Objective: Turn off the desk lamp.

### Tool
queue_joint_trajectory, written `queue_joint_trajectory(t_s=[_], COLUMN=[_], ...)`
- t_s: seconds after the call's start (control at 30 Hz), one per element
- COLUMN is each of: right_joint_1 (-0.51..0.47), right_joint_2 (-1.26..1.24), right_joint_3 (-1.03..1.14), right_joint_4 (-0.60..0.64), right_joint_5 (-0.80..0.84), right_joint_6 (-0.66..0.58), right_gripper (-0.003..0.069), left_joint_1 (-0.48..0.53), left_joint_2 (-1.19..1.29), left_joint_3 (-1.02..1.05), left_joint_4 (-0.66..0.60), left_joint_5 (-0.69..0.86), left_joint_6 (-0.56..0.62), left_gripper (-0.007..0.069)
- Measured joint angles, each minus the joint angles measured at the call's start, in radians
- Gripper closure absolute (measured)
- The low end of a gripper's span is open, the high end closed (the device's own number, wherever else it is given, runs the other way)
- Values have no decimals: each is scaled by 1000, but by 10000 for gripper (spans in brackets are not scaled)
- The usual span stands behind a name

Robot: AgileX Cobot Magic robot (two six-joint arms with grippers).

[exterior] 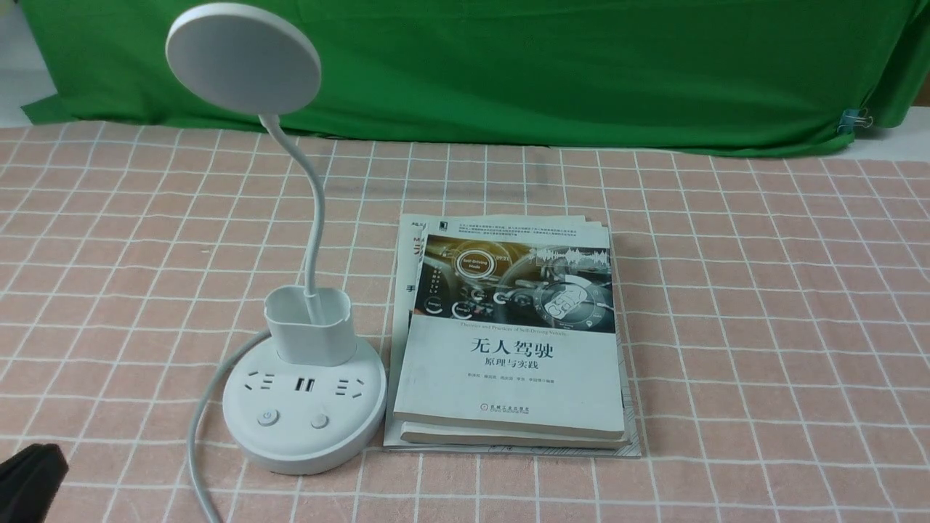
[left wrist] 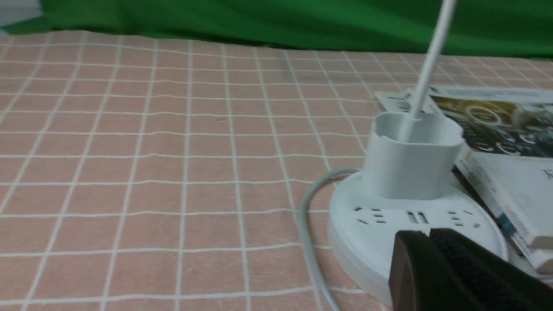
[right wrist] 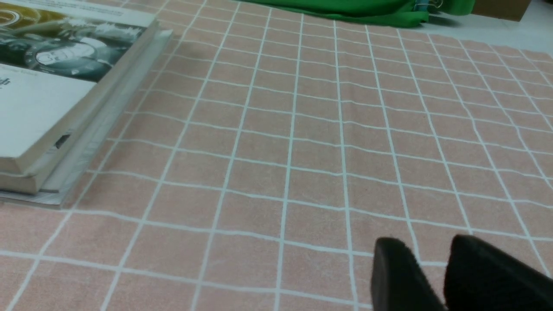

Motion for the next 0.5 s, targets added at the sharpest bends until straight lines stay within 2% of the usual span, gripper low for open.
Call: queue_joint_trajectory(t_s=[0.13, 0.5], right_joint_1=[0, 0], right_joint_2=[0, 0], right_joint_3=[0, 0], right_joint_4=[0, 0], right_joint_5=[0, 0], right_joint_6=[0, 0], right_gripper=[419, 419], left_joint_1=[78, 83], left_joint_2=[-62, -67], left_joint_3=[58, 65], left_joint_4=[-37, -55], left_joint_5=[26, 76], left_joint_6=[3, -4], left_gripper=[620, 620])
